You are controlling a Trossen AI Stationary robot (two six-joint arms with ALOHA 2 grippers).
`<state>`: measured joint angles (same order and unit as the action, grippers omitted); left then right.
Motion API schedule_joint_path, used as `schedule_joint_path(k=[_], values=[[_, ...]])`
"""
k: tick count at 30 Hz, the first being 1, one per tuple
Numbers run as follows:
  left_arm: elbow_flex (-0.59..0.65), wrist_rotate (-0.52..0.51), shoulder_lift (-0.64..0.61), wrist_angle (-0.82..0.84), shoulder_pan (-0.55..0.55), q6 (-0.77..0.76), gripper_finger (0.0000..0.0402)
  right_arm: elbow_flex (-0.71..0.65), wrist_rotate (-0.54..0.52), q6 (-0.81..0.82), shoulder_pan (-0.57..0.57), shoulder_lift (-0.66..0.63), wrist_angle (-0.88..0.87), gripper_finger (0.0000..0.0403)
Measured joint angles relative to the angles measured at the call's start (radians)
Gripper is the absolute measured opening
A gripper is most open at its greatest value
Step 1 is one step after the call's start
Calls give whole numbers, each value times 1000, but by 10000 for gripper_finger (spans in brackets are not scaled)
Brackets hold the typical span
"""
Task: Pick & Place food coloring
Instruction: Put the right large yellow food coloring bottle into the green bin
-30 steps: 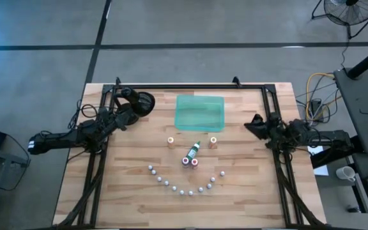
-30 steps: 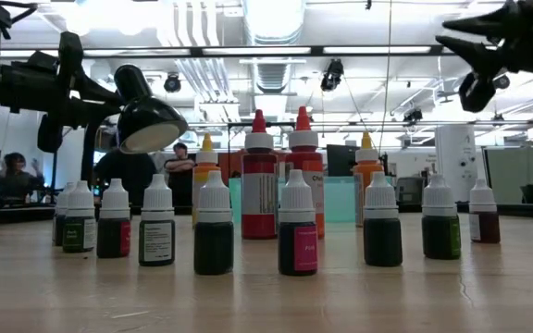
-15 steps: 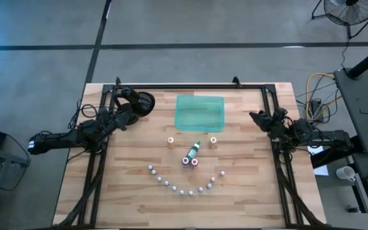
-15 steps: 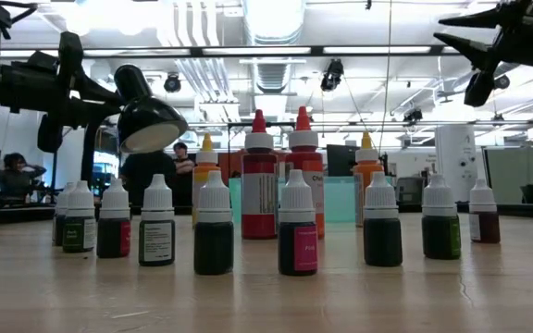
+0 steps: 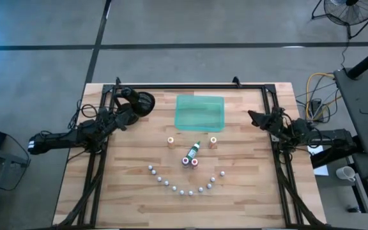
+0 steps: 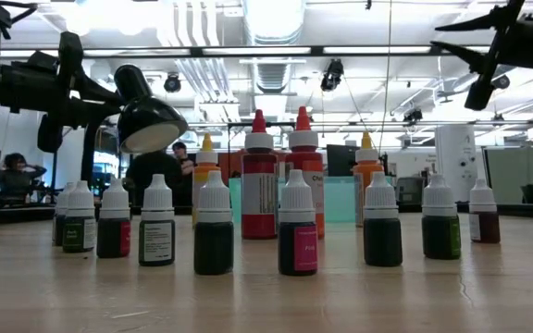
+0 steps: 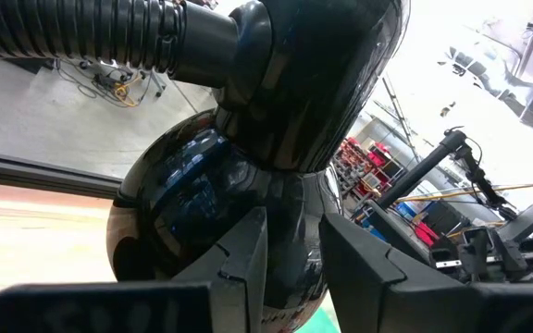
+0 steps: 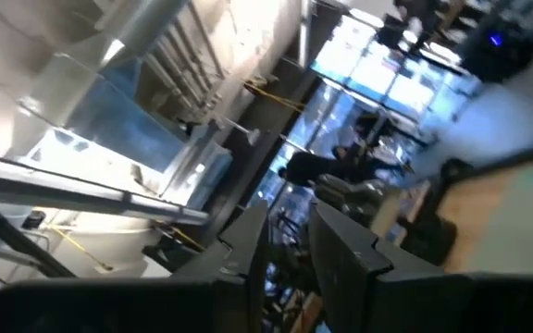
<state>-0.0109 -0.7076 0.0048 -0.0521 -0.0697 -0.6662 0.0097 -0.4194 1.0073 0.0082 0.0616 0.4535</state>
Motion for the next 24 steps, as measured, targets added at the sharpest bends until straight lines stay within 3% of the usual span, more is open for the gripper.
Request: schedule_joint_path(k=[7, 12, 15, 21, 24], values=[[0, 0, 0, 0, 0, 0, 78, 0, 30, 96, 0, 129, -9, 150], [0, 0, 0, 0, 0, 0, 78, 75, 122, -43, 1, 212, -88, 183], [0, 0, 0, 0, 0, 0, 78, 189, 157, -192, 1, 266, -253, 175], [0, 0, 0, 0, 0, 0, 78, 474, 159, -375, 0, 403, -819, 148], [0, 0, 0, 0, 0, 0, 78, 574, 165, -443, 0, 488, -1020, 149]])
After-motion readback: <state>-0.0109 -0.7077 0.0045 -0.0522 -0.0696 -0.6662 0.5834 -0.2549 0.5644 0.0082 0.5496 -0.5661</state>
